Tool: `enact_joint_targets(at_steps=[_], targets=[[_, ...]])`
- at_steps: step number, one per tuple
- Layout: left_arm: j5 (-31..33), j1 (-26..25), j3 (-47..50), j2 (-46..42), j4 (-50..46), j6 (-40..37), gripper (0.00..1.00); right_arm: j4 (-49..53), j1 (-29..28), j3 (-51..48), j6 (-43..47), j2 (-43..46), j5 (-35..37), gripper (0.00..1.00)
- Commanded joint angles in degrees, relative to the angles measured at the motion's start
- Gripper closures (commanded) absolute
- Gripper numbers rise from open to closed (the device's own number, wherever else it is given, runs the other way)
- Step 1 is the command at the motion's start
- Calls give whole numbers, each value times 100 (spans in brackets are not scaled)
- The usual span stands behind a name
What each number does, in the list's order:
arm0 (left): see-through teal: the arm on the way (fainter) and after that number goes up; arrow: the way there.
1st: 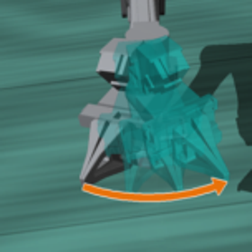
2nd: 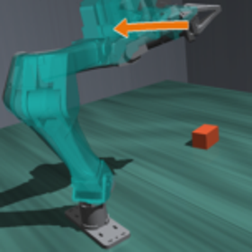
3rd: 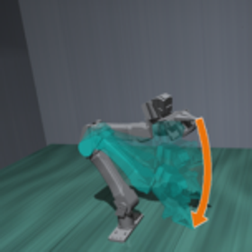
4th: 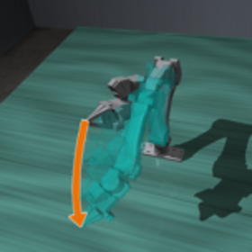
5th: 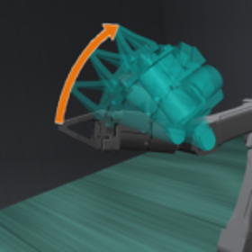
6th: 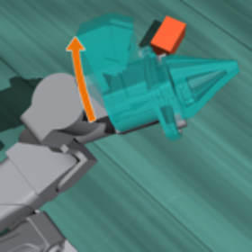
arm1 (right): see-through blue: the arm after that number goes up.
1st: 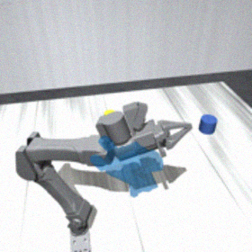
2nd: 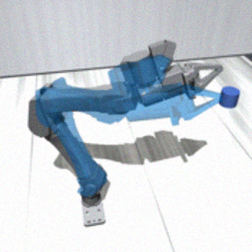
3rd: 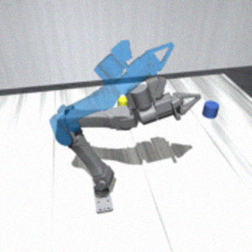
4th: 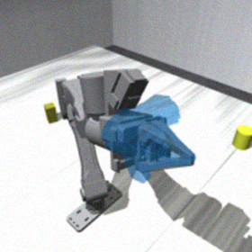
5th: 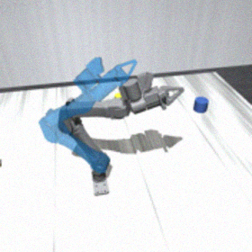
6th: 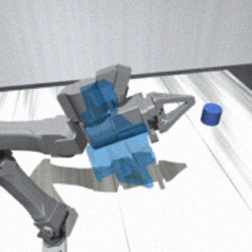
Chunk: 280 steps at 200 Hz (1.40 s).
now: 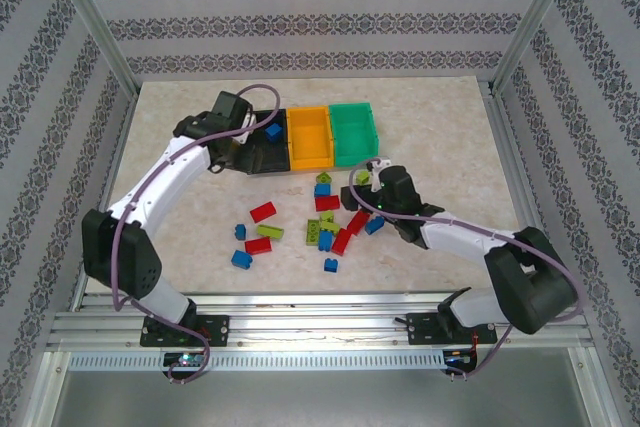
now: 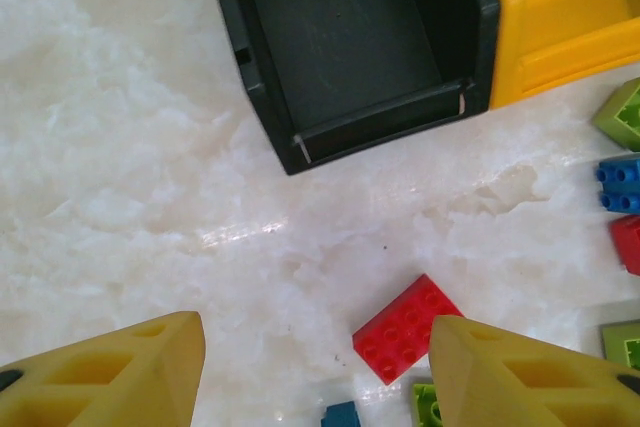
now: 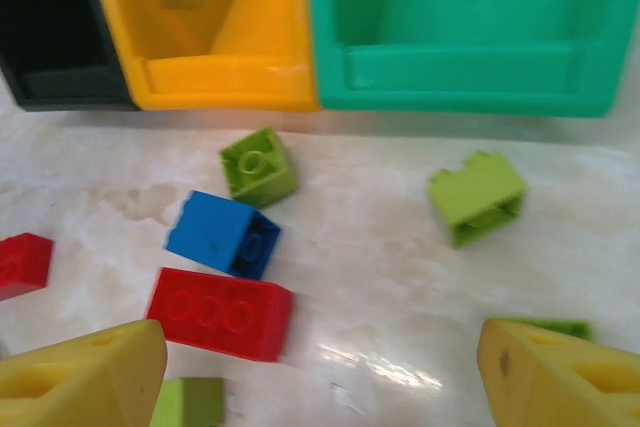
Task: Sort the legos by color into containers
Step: Pick up the lego from the center of the table.
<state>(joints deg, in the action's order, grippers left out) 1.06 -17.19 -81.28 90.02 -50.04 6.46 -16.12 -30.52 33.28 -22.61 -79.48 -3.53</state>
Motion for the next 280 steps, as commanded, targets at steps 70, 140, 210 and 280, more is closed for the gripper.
enact_joint_targets(at_steps=[70, 140, 210, 280], targets=[[-954, 414, 742, -453, 712, 200, 39, 2868, -689, 3074, -56, -2472, 72, 27], [-1391, 414, 872, -235, 812, 155, 38, 3883, -856, 4138, 102, -3284, 441, 34], [-851, 410, 1052, -729, 991, 169, 38, 4233, -998, 4561, 121, -3138, 353, 54], [-460, 532, 1299, -1023, 1235, 299, 39, 4371, -1045, 6264, 256, -3481, 33, 53]])
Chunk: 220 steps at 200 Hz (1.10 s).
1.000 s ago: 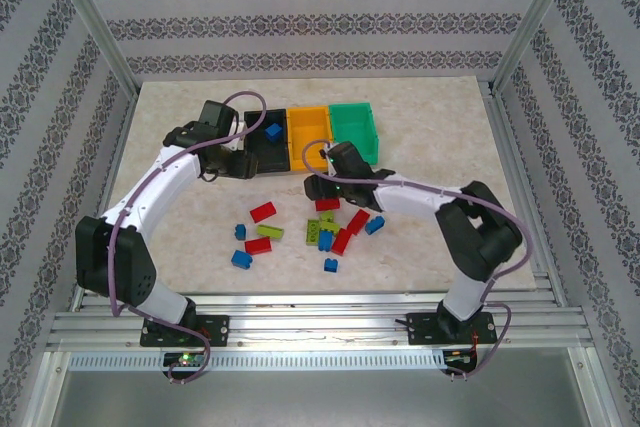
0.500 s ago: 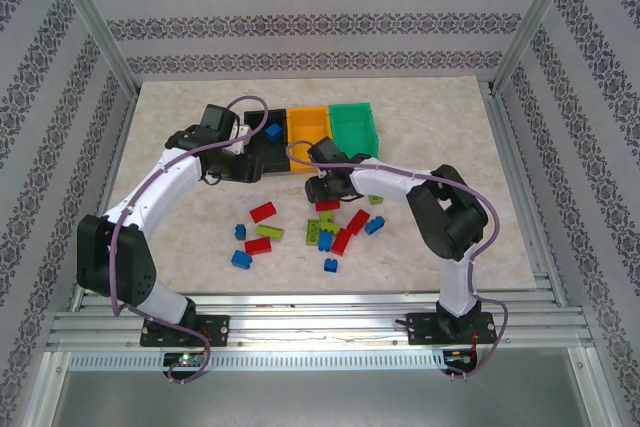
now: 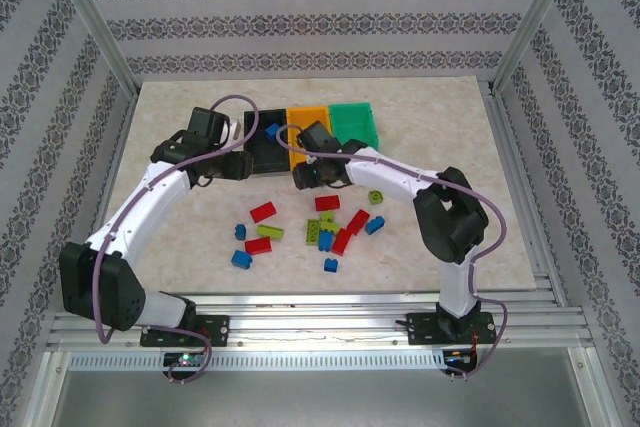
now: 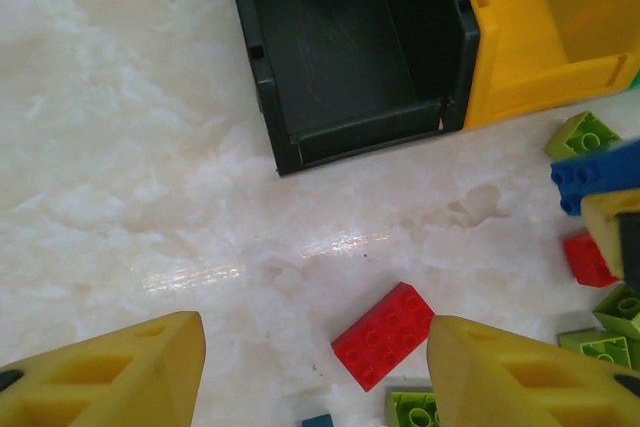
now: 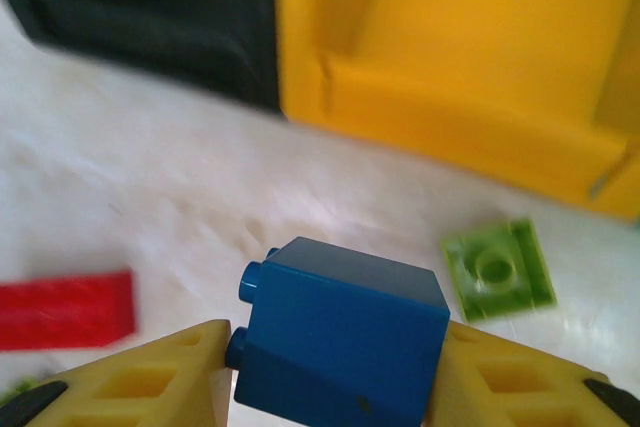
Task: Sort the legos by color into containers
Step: Pick up the lego from the center of the table, then place the lego in the container.
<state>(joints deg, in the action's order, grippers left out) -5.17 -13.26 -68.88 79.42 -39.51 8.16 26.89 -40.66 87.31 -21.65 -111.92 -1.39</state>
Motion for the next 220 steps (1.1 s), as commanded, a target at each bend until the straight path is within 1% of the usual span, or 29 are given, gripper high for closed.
enact_joint_targets(at_steps=[1, 25, 49, 73, 85, 102, 122, 169, 183, 205, 215, 220], targets=[[164, 143, 59, 47, 176, 126, 39, 70, -26, 886, 160, -267, -184, 53], [172, 208, -2, 153, 123, 91, 39, 307, 64, 2233, 142, -1012, -410, 54], [267, 241, 15, 158, 110, 54, 38, 870, 200, 3707, 227, -1826, -628, 53], [260, 245, 17, 132, 131, 36, 38, 1657, 267, 4963, 322, -2466, -846, 44], [266, 246, 14, 144, 120, 36, 38, 1872, 233, 5109, 441, -2509, -786, 41], [255, 250, -14, 127, 109, 34, 38, 1761, 151, 4579, 536, -2184, -674, 41], [220, 261, -10, 97, 127, 36, 38, 1290, 49, 3494, 583, -1574, -635, 41], [208, 283, 18, 87, 139, 99, 38, 267, -288, 970, 499, -389, -875, 41], [212, 296, 15, 121, 127, 123, 38, 165, -381, 508, 463, -196, -889, 41], [37, 361, -18, 201, 121, 181, 38, -59, -494, -136, 303, 85, -846, 41], [44, 389, -21, 223, 110, 215, 39, -360, -545, -423, 96, 161, -1107, 41], [64, 416, -20, 228, 110, 240, 39, -468, -590, -482, 18, 147, -1346, 41]])
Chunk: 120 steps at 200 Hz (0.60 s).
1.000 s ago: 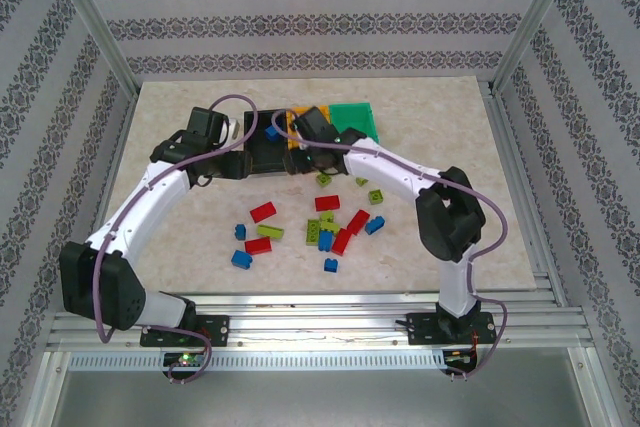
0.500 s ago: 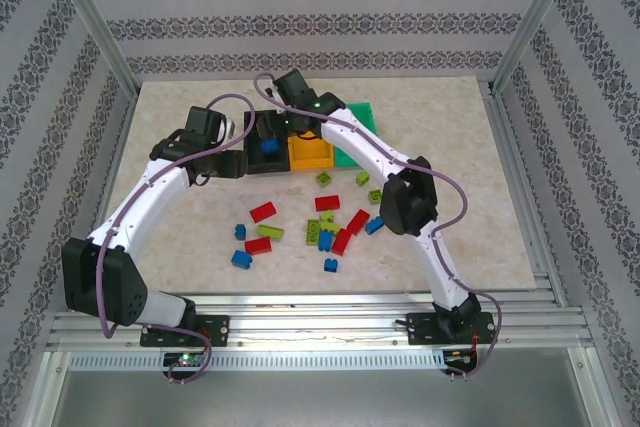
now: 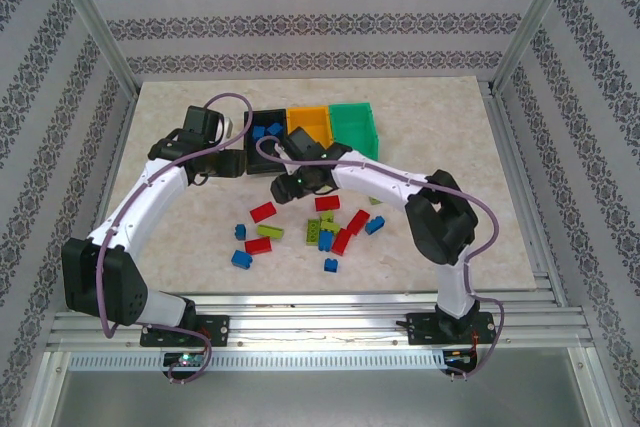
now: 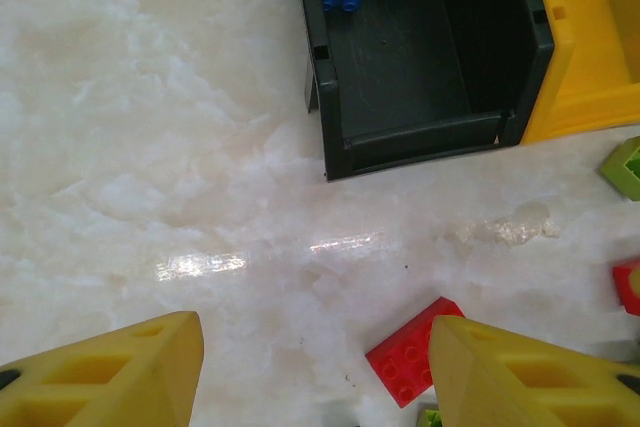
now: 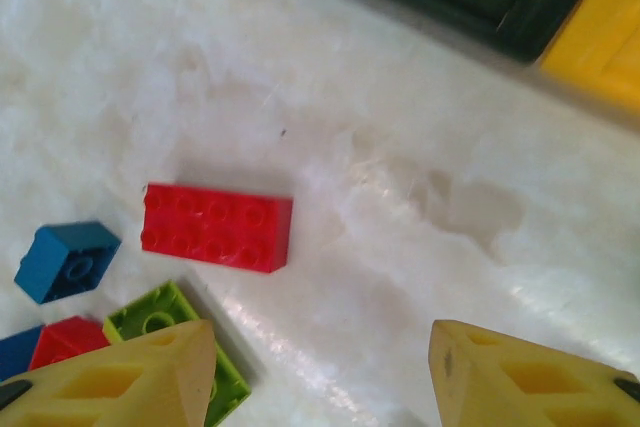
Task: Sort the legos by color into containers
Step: Pick up the lego from the bottom-center of the table.
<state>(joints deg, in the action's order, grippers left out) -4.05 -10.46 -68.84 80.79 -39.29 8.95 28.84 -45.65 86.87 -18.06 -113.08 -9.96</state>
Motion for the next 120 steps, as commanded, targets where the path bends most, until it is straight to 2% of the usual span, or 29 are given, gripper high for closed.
enact_joint_targets(at_steps=[1, 15, 30, 75, 120], targets=[[-45, 138, -24, 88, 92, 169, 39, -679, -101, -445, -357, 257, -538, 41], [-145, 266, 14, 76, 155, 280, 39, -770, -278, -387, -501, 129, -932, 41], [-329, 504, 70, 89, 229, 442, 40, -905, -550, -230, -566, -46, -982, 41], [-639, 990, 53, 317, 213, 736, 42, -741, -1113, 751, -711, -805, -634, 41], [-696, 1412, -14, 498, 126, 1035, 43, -486, -1276, 1150, -715, -1318, -419, 41]])
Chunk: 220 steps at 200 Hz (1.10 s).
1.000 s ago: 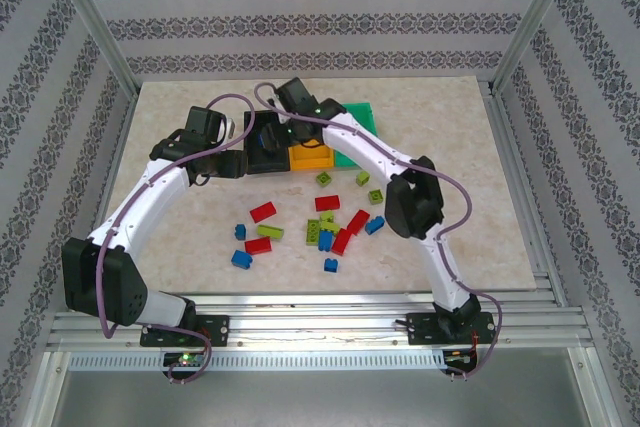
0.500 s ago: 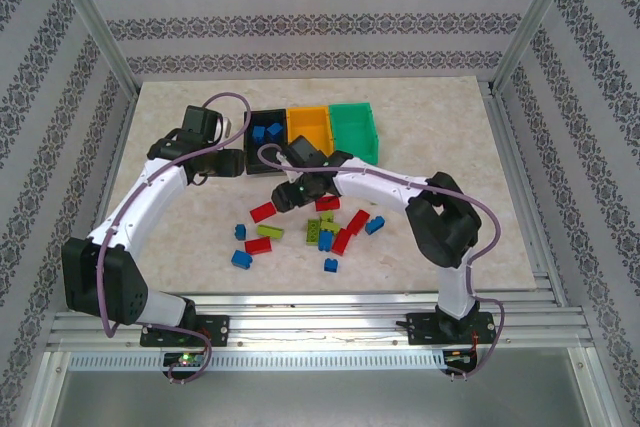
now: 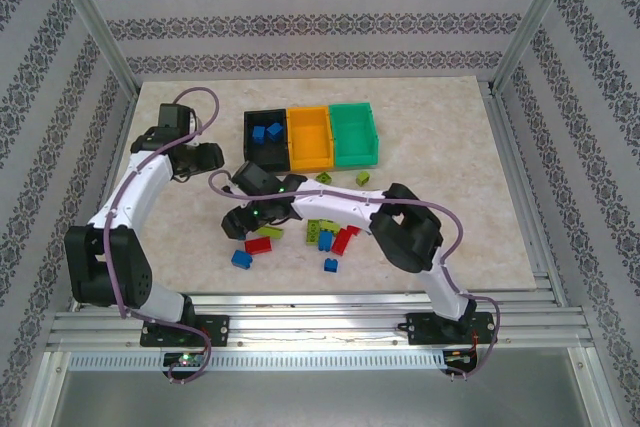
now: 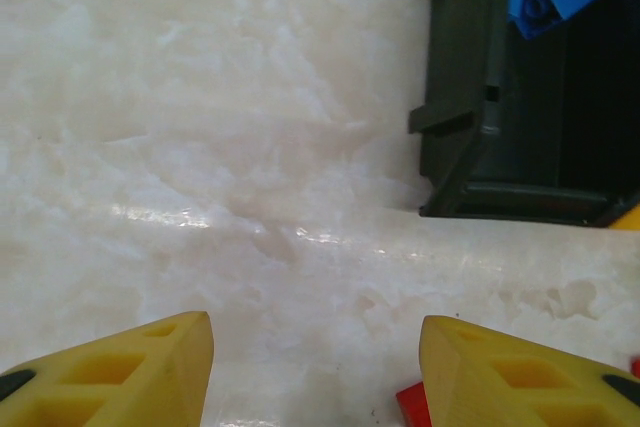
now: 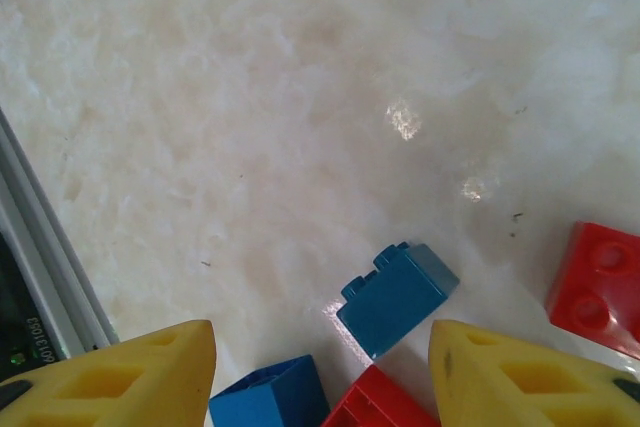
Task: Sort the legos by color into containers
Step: Pick up the lego from the bottom-center of the table.
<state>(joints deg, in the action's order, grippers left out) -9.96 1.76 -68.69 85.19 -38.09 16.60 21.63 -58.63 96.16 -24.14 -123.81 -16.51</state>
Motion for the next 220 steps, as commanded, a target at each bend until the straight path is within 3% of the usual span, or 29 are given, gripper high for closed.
enact_joint_targets(at_steps=[1, 69, 97, 156, 220], targets=[[-104, 192, -30, 59, 0, 267, 43, 245, 21, 229, -108, -251, 245, 41], [-165, 203, 55, -110, 144, 228, 43, 429, -157, 695, -267, -818, 610, 41], [-195, 202, 40, -101, 141, 210, 43, 660, -166, 957, -261, -996, 851, 50], [-250, 202, 46, -141, 162, 180, 43, 536, -96, 702, -191, -577, 889, 77], [-184, 202, 92, -229, 203, 167, 43, 238, 320, 485, -148, 364, 760, 77]])
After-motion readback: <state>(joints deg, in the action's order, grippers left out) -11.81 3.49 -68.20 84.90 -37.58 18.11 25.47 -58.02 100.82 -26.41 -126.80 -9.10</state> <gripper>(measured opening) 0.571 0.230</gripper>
